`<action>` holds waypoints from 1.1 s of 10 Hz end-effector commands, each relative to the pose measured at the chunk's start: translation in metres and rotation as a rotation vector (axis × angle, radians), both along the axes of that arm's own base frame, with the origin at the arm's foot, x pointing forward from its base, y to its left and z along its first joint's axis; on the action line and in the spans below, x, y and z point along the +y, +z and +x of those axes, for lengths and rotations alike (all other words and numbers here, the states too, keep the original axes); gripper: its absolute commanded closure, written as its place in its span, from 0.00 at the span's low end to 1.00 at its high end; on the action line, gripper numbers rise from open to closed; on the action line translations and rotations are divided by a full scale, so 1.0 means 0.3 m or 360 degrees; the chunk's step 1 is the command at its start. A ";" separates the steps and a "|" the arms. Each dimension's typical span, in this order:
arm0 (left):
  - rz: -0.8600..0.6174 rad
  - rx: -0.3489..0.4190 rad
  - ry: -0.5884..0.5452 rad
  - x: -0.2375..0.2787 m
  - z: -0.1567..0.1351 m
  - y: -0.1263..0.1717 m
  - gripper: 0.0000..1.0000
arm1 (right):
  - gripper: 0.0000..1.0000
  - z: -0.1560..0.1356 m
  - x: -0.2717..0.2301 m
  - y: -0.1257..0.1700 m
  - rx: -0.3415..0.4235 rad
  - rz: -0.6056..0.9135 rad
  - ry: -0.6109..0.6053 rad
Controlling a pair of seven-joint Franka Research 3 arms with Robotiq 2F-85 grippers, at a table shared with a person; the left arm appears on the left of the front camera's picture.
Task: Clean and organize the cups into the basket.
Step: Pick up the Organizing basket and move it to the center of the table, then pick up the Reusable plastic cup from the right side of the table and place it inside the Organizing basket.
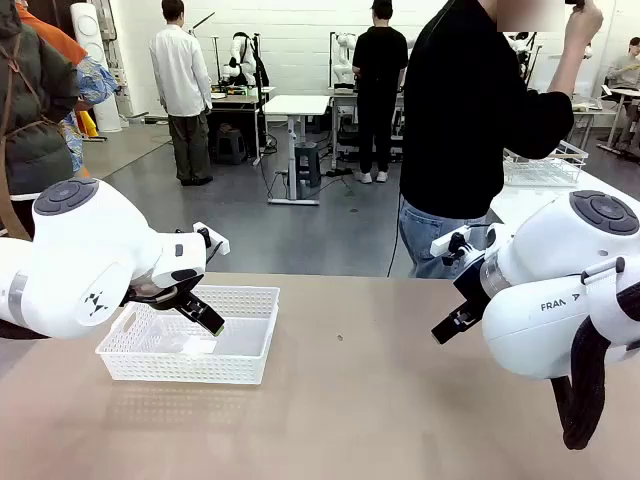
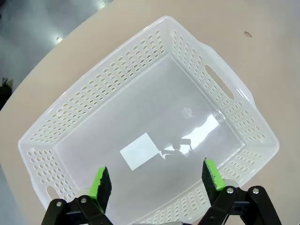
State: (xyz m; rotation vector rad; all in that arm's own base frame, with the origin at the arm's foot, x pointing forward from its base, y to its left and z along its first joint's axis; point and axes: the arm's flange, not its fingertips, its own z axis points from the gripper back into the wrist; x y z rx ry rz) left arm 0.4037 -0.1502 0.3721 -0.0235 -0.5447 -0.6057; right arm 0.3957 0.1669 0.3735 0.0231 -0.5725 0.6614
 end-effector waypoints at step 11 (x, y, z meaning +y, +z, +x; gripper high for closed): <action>0.0000 0.0000 -0.0001 0.000 0.000 0.000 0.00 | 0.00 0.000 0.000 0.000 0.0000 0.0000 0.0000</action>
